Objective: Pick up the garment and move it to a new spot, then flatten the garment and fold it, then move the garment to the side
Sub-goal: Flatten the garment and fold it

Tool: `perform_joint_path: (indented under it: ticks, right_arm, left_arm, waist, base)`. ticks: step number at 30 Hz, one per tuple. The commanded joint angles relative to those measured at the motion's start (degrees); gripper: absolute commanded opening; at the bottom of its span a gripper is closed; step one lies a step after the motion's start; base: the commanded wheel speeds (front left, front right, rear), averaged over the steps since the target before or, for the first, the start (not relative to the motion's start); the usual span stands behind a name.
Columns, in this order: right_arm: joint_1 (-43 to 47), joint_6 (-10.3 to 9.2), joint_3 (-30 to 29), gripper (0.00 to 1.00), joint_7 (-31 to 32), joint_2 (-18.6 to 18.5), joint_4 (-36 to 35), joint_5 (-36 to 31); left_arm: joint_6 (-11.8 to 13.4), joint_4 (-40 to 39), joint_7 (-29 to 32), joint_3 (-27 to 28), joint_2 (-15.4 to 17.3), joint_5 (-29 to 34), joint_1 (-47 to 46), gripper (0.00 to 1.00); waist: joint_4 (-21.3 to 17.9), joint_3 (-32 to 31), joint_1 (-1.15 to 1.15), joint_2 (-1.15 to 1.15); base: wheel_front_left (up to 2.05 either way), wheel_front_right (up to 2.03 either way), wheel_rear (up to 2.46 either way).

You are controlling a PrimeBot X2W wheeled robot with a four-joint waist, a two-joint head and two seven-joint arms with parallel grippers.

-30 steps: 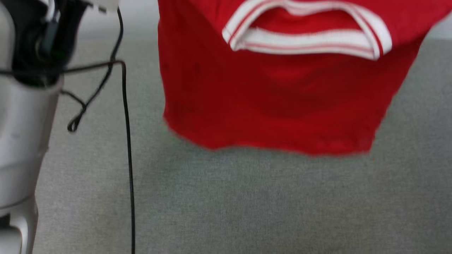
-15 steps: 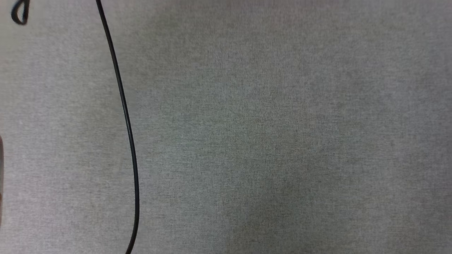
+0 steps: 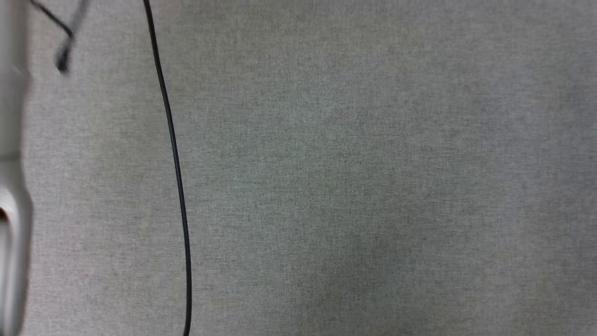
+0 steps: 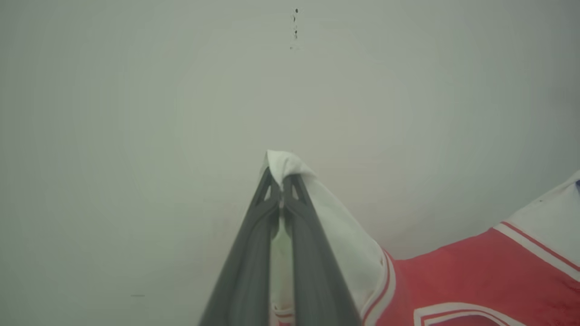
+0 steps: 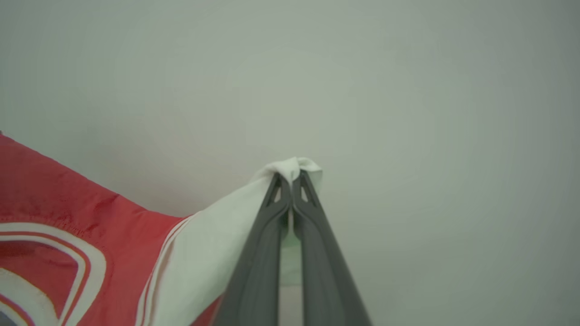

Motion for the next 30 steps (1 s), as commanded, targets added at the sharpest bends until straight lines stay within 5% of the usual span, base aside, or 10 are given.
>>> perform_joint_path:
  ticks: [1, 16, 30]
  right_arm:
    - [2.7, -0.06, 1.0, 0.00, -1.5, 0.3, 0.4, 0.5]
    - [34.3, -0.05, 3.5, 0.00, -8.1, 1.1, -4.4, 5.0]
    - [64.5, -0.06, -3.0, 0.00, -7.0, 2.0, -11.6, 6.4]
  left_arm:
    - [-0.3, 0.0, -0.9, -0.3, 0.0, -0.4, 3.1, 0.00]
    - [4.4, -11.1, -3.7, -0.1, 1.3, -4.1, 42.7, 0.00]
    - [10.9, -21.8, -0.9, 1.2, 5.9, -8.8, 72.2, 0.00]
  waist:
    - [-0.1, -1.3, -0.01, 0.00]
    - [0.5, -13.6, -0.01, 0.00]
    - [1.3, -24.9, -0.01, 0.00]
  base:
    - [0.00, 0.00, 0.00]
    - [0.00, 0.00, 0.00]
    - [0.00, 0.00, 0.00]
